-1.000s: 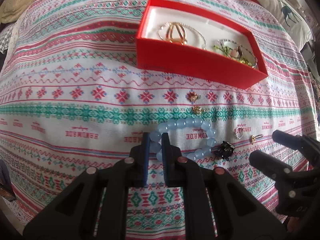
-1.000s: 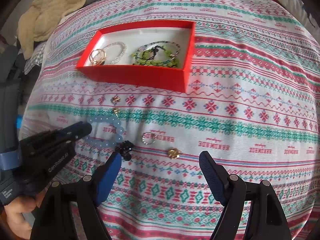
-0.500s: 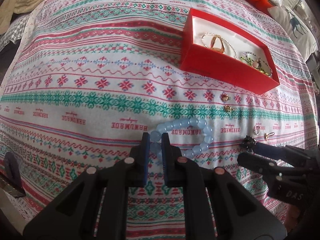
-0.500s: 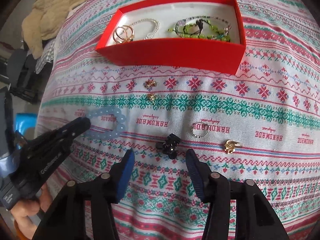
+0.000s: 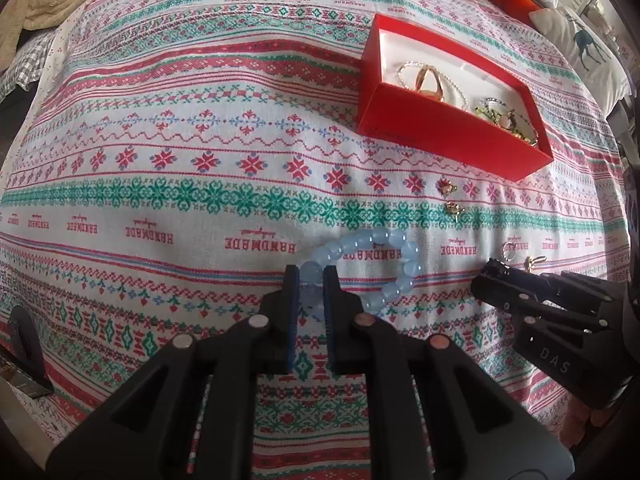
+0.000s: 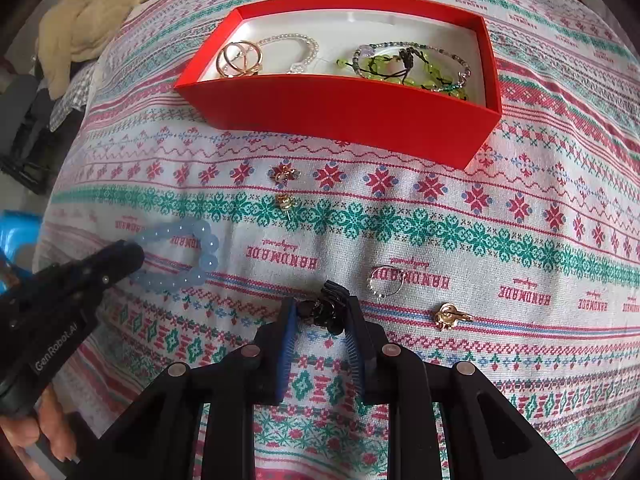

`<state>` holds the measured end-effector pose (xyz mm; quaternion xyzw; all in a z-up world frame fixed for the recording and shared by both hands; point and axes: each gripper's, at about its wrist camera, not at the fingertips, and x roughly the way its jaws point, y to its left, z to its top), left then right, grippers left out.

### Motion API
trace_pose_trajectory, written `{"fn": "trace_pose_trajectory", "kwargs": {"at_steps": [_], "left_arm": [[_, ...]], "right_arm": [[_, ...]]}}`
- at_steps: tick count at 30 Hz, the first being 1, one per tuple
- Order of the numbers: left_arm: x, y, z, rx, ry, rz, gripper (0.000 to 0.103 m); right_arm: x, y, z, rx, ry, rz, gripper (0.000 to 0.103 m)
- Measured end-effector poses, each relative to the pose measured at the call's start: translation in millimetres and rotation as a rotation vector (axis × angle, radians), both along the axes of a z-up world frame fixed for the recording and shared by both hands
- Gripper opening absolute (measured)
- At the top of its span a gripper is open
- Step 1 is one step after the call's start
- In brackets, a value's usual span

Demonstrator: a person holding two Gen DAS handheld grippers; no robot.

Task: Organize jewelry
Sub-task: 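Grasp the black flower clip with the right gripper, then carry the blue bracelet and black clip over the red box with both grippers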

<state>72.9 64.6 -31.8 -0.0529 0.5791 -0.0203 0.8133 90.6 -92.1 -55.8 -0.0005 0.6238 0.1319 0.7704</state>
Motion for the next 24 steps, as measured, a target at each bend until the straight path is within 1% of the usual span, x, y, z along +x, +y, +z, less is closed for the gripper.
{"fn": "trace_pose_trajectory", "kwargs": {"at_steps": [4, 6, 13, 19, 24], "left_arm": [[-4, 3, 11, -0.018, -0.024, -0.004, 0.013], [-6, 4, 18, -0.028, -0.041, -0.008, 0.013], [-13, 2, 47, -0.071, -0.107, -0.027, 0.013], [-11, -5, 68, -0.101, -0.156, -0.037, 0.013], [-6, -11, 84, -0.116, -0.195, -0.052, 0.013]], "right_arm": [[-7, 1, 8, 0.000, -0.016, 0.003, 0.024], [-13, 3, 17, -0.003, -0.035, 0.003, 0.024], [-13, 1, 38, 0.017, -0.086, -0.002, 0.024], [-10, -8, 51, 0.039, -0.118, -0.012, 0.024], [-10, -29, 59, 0.059, -0.133, -0.025, 0.024]]}}
